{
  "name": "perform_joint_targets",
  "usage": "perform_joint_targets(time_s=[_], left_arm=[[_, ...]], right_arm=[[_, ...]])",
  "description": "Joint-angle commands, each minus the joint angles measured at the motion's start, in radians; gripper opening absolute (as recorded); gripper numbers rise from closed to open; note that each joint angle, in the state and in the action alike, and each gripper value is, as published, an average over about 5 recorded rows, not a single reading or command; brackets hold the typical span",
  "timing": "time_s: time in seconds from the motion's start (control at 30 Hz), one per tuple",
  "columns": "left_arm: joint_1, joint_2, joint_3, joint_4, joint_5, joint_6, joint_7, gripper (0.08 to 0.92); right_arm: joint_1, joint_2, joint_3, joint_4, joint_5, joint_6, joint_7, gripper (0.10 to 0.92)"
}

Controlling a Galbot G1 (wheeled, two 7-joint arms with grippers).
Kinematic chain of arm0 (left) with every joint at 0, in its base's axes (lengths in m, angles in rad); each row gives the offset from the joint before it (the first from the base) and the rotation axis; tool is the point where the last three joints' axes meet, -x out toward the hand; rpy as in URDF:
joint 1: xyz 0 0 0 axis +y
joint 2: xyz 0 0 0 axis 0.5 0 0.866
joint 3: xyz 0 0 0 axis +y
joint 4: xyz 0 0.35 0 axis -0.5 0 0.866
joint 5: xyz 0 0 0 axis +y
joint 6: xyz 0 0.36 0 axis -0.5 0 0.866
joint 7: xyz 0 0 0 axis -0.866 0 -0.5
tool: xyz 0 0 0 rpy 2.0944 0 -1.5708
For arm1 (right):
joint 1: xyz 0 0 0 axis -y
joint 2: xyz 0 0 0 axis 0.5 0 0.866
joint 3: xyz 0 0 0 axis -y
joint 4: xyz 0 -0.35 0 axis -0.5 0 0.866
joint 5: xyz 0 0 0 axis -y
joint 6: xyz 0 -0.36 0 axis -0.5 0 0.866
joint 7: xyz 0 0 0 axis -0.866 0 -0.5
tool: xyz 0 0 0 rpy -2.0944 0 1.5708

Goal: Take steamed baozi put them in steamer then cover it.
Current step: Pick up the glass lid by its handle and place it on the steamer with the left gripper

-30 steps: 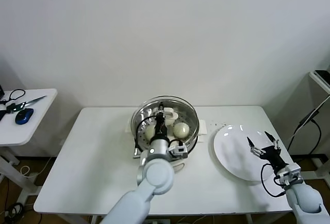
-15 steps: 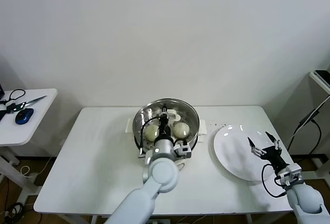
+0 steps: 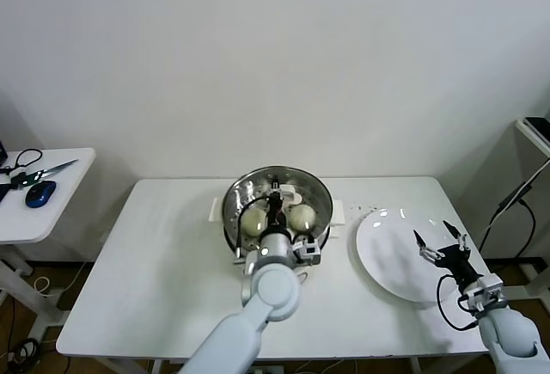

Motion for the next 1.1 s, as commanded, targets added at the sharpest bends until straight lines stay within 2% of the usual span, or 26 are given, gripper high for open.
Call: perform_joint_targets(time_s=[0.03,0.5,0.7,0.8,1.1], left_arm=[[-0.002,0.002,-0.001,0.021,0.009,0.049,-0.008,0.15],[0.002,0.013,0.002,0.022,-0.005,0.046,-0.011,0.15],[0.013,0.031,0.006,-0.014,-0.026,0.041,-0.003,0.151],[0.016,0.049,0.006,-0.051,-0.033,0.045,0.0,0.189],[0.064,0.113,0.015,-0.185,-0.04,0.049,0.021,0.44]], right_arm=[[-0.002,0.001,0.003,-0.001,-0.001,0.003,-0.003,0.823],[0.0,0.002,0.007,-0.004,-0.004,0.005,-0.007,0.823],[0.0,0.001,0.01,-0.004,-0.004,0.004,-0.007,0.823],[0.0,0.0,0.012,-0.005,-0.004,0.002,-0.007,0.823],[0.004,-0.006,0.01,0.01,-0.015,-0.027,0.003,0.823]])
